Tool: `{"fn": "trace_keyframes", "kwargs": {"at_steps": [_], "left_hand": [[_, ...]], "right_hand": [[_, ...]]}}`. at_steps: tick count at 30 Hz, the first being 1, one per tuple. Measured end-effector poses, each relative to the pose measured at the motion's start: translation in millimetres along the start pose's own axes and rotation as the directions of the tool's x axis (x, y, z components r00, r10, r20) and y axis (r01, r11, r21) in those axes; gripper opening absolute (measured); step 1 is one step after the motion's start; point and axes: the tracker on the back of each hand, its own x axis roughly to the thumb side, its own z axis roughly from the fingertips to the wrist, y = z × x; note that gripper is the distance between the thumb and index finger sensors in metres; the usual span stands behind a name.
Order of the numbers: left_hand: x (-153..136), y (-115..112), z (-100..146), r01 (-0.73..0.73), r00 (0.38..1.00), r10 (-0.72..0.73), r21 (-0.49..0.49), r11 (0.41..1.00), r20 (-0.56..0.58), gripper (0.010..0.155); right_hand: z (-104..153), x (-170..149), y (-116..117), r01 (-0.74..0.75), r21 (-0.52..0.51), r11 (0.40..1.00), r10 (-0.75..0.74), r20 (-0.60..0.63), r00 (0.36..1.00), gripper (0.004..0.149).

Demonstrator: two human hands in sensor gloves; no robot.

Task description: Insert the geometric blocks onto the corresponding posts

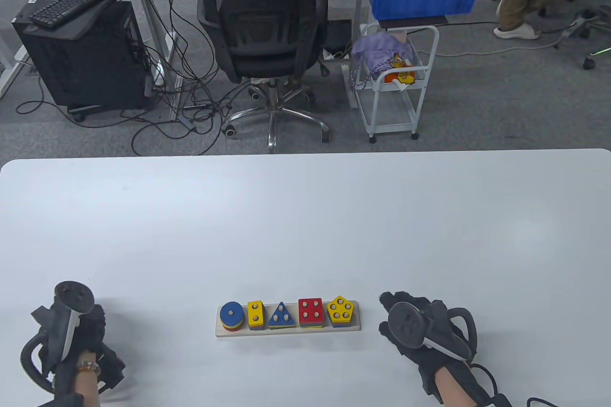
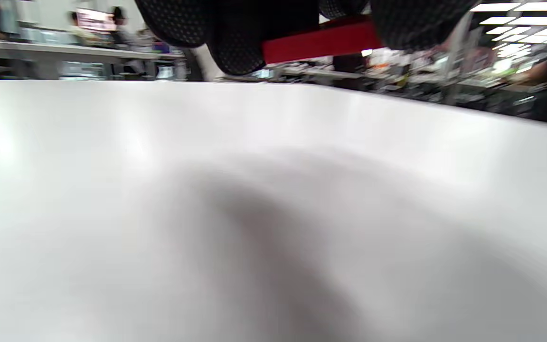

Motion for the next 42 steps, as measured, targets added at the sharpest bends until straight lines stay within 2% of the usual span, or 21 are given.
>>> {"fn": "trace_keyframes", "kwargs": {"at_steps": [3,7,10,11,13,14,15,17,21,26,28,34,42], "left_hand": [[37,8,19,-0.054,0.972,0.051,0.009,0.998,0.229,0.071],[89,16,61,-0.046,0.874,0.015,0.053,0.997,0.486,0.071],[124,12,90,-0.024,0.750,0.016,0.004,1.000,0.662,0.071],[132,9,98,-0.013,0.722,0.021,-0.016,1.000,0.691,0.071],[151,2,118,0.048,0.624,0.003,-0.043,0.998,0.781,0.071],[157,-1,124,0.081,0.585,-0.020,-0.033,0.996,0.811,0.071],[166,-5,132,0.139,0.505,-0.062,-0.010,0.990,0.861,0.071],[180,-13,143,0.222,0.390,-0.148,0.063,0.973,0.909,0.071],[199,-30,155,0.315,0.268,-0.197,0.107,0.943,0.943,0.071],[217,-45,168,0.390,0.169,-0.318,0.233,0.891,0.933,0.071],[222,-48,169,0.404,0.151,-0.337,0.253,0.879,0.930,0.071],[229,-53,167,0.421,0.125,-0.338,0.259,0.869,0.933,0.072],[232,-50,156,0.441,0.150,-0.306,0.213,0.872,0.940,0.073]], "right_hand": [[1,0,-3,0.005,-0.014,1.000,-0.005,0.004,1.000,0.060],[1,-1,-4,0.006,-0.018,1.000,-0.006,0.006,1.000,0.060],[1,-2,-4,0.011,-0.018,1.000,-0.011,0.005,1.000,0.060],[1,-2,-4,0.013,-0.017,1.000,-0.013,0.005,1.000,0.060],[1,-2,-5,0.015,-0.018,1.000,-0.015,0.007,1.000,0.060],[1,-2,-4,0.015,-0.018,1.000,-0.015,0.008,1.000,0.060],[1,-1,-4,0.014,-0.017,1.000,-0.014,0.011,1.000,0.060],[1,0,-3,0.008,-0.010,1.000,-0.008,0.018,1.000,0.060],[1,3,-2,-0.004,0.001,1.000,0.004,0.028,1.000,0.060],[1,3,-1,-0.002,0.001,1.000,0.002,0.033,0.999,0.060],[1,4,-1,-0.005,0.005,1.000,0.004,0.034,0.999,0.060],[1,5,-1,-0.005,0.014,1.000,0.004,0.038,0.999,0.060],[1,6,-1,-0.004,0.026,1.000,0.003,0.044,0.999,0.060]]}}
